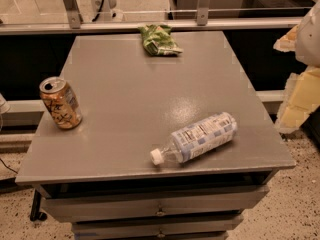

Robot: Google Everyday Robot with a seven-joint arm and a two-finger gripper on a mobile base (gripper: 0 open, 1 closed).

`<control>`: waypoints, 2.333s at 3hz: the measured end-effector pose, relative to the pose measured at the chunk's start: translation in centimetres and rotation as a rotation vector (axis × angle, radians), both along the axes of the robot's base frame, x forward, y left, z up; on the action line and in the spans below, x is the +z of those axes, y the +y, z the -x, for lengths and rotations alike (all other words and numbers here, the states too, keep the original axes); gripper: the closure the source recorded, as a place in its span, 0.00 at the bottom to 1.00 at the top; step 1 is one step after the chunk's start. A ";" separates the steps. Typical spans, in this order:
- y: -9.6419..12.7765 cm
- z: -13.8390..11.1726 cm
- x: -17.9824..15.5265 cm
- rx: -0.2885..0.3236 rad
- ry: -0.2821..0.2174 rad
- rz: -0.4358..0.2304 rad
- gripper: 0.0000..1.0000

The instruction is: Pick green jalapeno chip bag

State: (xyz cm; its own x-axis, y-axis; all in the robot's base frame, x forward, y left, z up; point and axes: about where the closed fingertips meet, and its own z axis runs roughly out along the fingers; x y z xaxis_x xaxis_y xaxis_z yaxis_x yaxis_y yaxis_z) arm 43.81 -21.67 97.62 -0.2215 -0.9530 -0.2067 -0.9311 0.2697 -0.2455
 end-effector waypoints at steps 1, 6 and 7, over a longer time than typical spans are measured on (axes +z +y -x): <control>0.0 0.0 0.0 0.000 0.000 0.000 0.00; 5.9 -25.2 -1.8 -0.062 -0.289 -0.345 0.00; 8.8 -29.3 -2.4 -0.083 -0.320 -0.486 0.00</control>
Offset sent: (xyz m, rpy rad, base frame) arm 0.0201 -0.0032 -0.0131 0.0322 -0.0181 -0.0056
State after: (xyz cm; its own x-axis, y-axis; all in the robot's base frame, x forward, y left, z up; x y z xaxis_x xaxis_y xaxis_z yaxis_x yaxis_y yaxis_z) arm 73.14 -12.84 95.17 -0.1460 -0.7145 -0.6842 -0.8022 0.4903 -0.3407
